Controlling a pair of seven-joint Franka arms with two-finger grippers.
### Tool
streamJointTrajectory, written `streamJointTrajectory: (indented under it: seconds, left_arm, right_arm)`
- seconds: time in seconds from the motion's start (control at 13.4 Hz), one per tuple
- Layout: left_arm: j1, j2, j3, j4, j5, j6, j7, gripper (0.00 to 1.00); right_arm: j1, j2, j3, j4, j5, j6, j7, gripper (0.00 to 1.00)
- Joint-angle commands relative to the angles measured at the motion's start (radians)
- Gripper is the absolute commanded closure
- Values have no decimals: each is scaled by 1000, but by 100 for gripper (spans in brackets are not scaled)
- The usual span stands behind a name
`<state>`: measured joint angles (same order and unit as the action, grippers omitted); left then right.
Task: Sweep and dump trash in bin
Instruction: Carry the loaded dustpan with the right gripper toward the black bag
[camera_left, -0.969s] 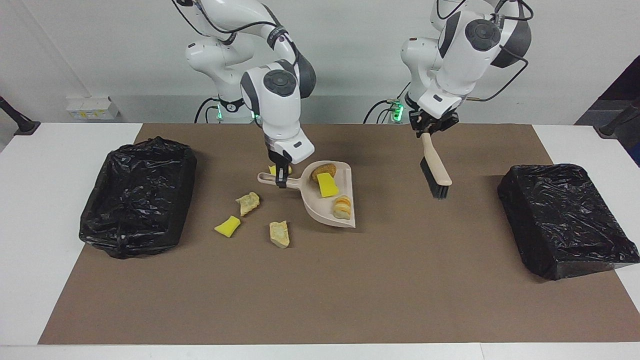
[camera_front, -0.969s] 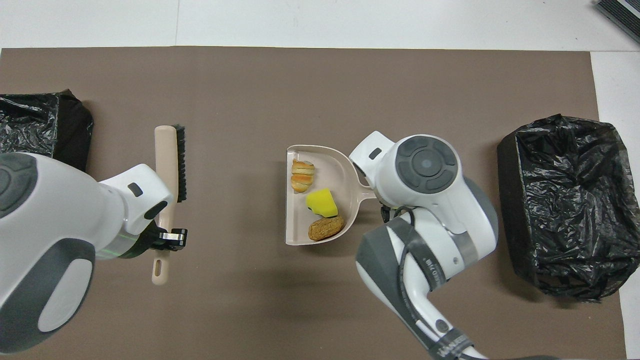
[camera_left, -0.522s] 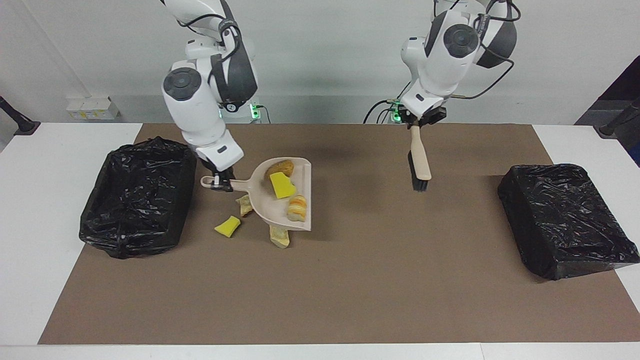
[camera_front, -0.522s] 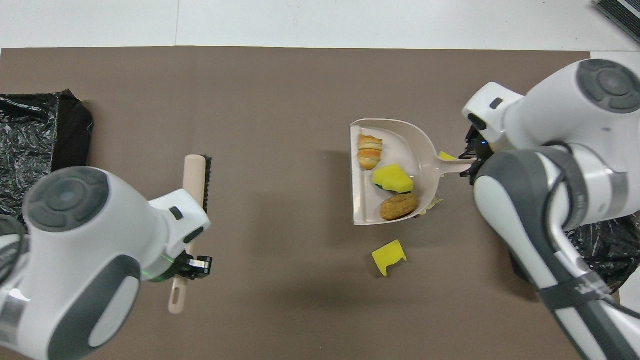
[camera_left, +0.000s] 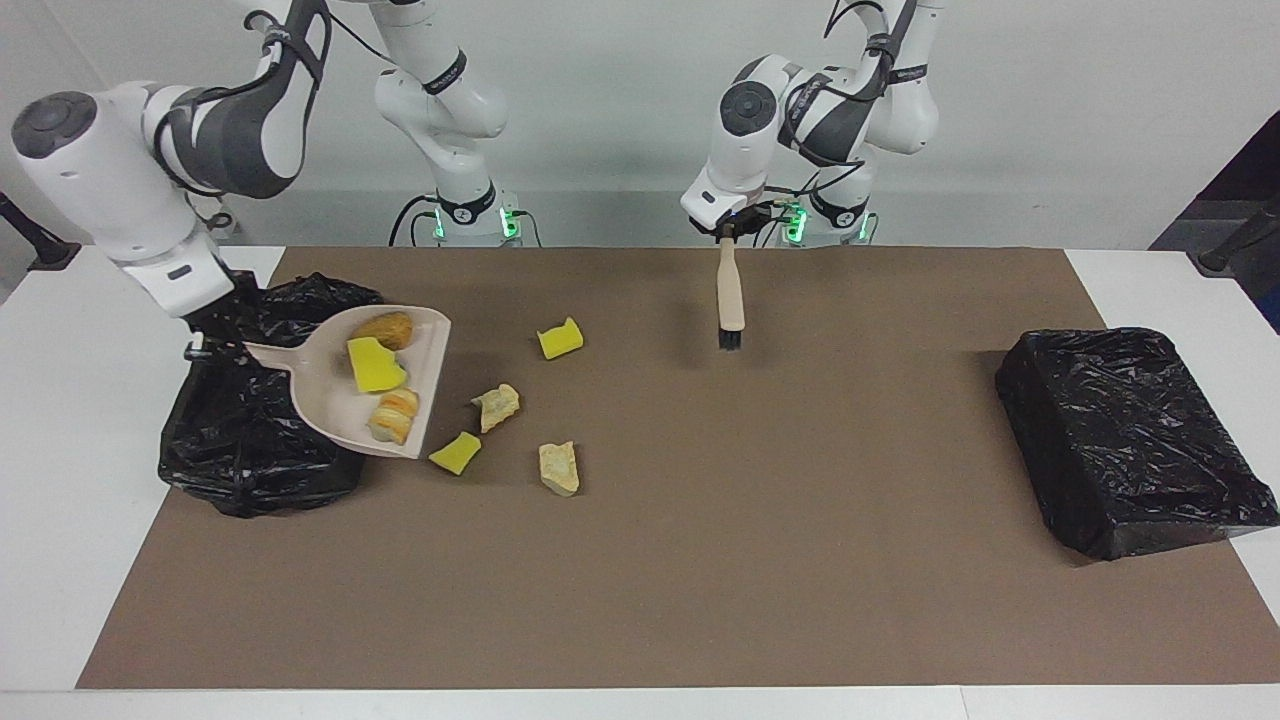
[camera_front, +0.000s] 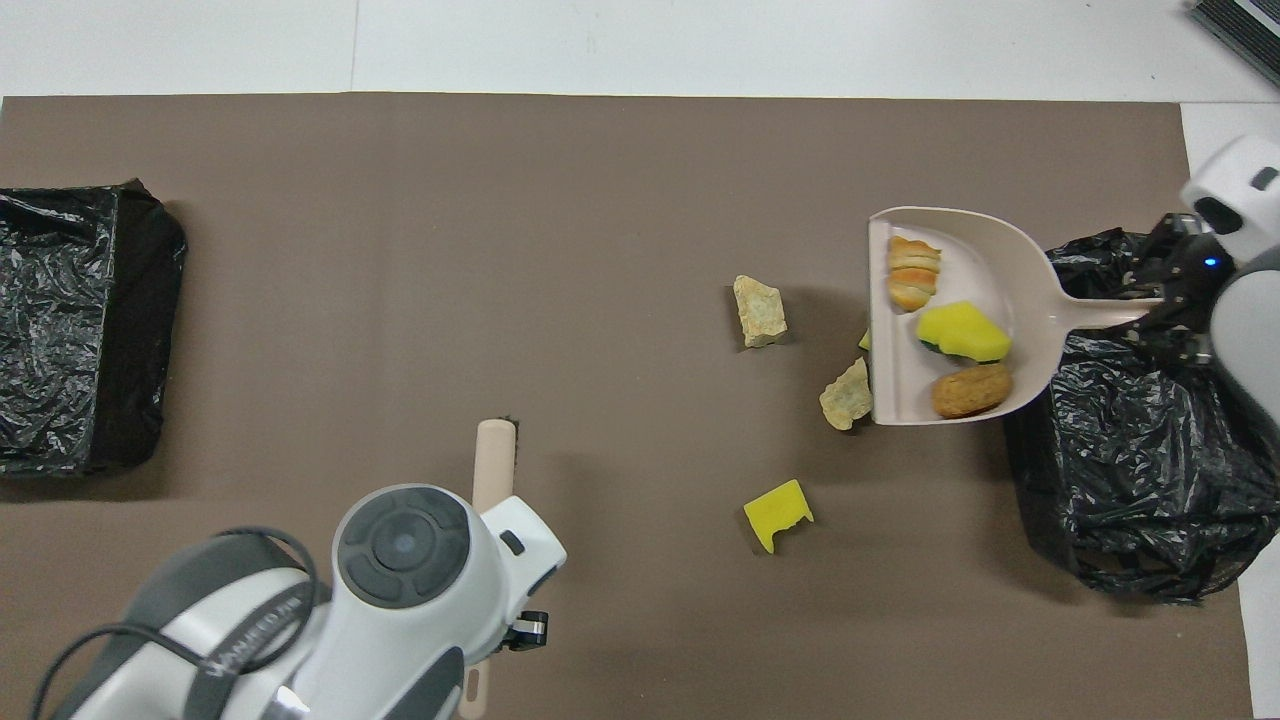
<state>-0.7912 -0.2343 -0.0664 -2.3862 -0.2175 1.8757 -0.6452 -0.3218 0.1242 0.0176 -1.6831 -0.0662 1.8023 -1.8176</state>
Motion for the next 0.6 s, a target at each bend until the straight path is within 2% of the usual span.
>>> streamJointTrajectory:
  seconds: [0.0,0.22,0.37,0.52]
  left_arm:
    - [-81,-40,20,-76,-48,60,-28,100]
    - [-98,-30,20,-85,-66,80,-30,100]
    - [-98,-31,20,-88,-66,77,-25,100]
    - [-98,-33,20,-90,-66,76,-25,100]
  right_arm:
    - [-101,-48,12,-44,-88,25,-89,100]
    - [-120,-87,12,-126,-284,132,-53,100]
    - [-103,-124,15,-214,-451,196,90,100]
    - [-51,-124,16,-245,-593,197,237,100]
